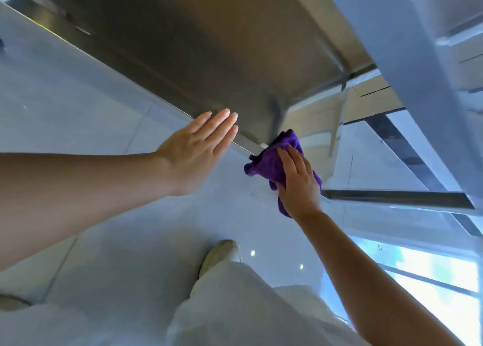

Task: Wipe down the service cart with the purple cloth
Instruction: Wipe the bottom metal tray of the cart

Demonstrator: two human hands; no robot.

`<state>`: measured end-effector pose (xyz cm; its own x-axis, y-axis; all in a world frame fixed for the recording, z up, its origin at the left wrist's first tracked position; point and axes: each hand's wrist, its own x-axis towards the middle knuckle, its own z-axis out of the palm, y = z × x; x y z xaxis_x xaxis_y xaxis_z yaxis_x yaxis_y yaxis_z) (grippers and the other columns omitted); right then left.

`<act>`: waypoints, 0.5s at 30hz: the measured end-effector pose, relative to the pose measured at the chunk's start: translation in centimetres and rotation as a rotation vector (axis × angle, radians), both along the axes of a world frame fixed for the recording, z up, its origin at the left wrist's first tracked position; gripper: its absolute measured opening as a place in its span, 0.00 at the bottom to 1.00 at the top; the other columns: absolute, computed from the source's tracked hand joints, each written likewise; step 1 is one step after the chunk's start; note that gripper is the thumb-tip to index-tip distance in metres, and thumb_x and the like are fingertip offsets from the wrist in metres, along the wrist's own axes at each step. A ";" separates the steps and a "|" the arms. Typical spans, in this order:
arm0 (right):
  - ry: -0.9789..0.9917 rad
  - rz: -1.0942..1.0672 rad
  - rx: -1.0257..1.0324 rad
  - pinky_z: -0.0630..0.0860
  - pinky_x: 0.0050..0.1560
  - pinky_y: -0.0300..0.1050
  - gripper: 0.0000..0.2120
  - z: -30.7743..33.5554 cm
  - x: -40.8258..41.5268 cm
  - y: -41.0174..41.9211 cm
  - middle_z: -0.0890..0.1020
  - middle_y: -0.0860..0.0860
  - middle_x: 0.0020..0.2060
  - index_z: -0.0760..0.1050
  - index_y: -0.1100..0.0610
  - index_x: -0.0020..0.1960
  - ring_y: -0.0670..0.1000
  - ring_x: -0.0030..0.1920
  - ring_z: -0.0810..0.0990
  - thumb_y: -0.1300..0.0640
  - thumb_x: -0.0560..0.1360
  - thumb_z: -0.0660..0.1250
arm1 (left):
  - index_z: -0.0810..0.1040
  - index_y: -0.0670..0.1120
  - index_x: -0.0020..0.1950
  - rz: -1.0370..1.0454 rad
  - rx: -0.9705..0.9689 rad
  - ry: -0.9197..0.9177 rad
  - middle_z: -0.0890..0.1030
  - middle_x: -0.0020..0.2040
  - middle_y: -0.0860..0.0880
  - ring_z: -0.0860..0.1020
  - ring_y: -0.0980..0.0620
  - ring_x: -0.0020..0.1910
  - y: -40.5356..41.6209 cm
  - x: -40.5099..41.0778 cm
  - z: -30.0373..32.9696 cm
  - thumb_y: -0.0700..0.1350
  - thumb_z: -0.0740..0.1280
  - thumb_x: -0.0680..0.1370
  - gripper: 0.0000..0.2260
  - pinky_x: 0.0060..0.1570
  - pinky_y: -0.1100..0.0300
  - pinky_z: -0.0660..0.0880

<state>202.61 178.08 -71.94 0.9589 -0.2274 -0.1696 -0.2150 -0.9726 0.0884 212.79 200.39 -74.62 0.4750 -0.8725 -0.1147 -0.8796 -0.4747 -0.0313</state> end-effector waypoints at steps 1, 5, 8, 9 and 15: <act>0.009 -0.023 0.014 0.70 0.61 0.56 0.32 0.2 -0.5 -0.4 0.66 0.54 0.71 0.64 0.56 0.72 0.58 0.71 0.64 0.63 0.70 0.70 | 0.31 0.35 0.72 -0.014 0.019 0.027 0.33 0.73 0.35 0.34 0.37 0.72 -0.2 -0.7 0.3 0.47 0.48 0.80 0.31 0.70 0.48 0.35; -0.171 -0.010 0.044 0.74 0.56 0.58 0.29 -0.7 -0.9 -0.1 0.75 0.56 0.64 0.71 0.58 0.67 0.62 0.64 0.73 0.62 0.68 0.74 | 0.30 0.37 0.72 -0.052 0.044 0.066 0.31 0.73 0.37 0.32 0.39 0.72 -0.8 -1.6 0.2 0.46 0.48 0.80 0.31 0.63 0.50 0.28; -0.318 0.020 0.070 0.77 0.49 0.56 0.25 -1.5 -2.0 -0.2 0.79 0.57 0.58 0.74 0.60 0.62 0.63 0.58 0.77 0.64 0.65 0.72 | 0.30 0.39 0.72 -0.047 0.099 0.119 0.30 0.73 0.39 0.31 0.41 0.72 -2.8 -2.5 0.3 0.45 0.48 0.80 0.31 0.62 0.51 0.28; -0.366 0.002 0.080 0.77 0.48 0.54 0.25 -1.5 -2.6 -0.5 0.80 0.57 0.56 0.75 0.60 0.61 0.62 0.56 0.78 0.63 0.64 0.70 | 0.30 0.39 0.72 -0.056 0.105 0.133 0.30 0.73 0.39 0.31 0.41 0.72 -3.9 -2.9 0.6 0.45 0.49 0.80 0.31 0.64 0.52 0.29; -0.610 -0.518 0.632 0.74 0.42 0.36 0.14 0.8 -9.2 -2.0 0.81 0.44 0.41 0.74 0.47 0.50 0.44 0.42 0.79 0.64 0.72 0.68 | 0.33 0.39 0.74 -0.066 0.140 0.191 0.33 0.75 0.41 0.33 0.43 0.73 -11.0 -5.7 1.8 0.46 0.54 0.78 0.34 0.70 0.51 0.35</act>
<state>193.36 176.09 -71.15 0.7309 -0.6775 0.0822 -0.4594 -0.5776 -0.6748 207.13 189.44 -72.84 0.3755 -0.8703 -0.3187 -0.9049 -0.4186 0.0769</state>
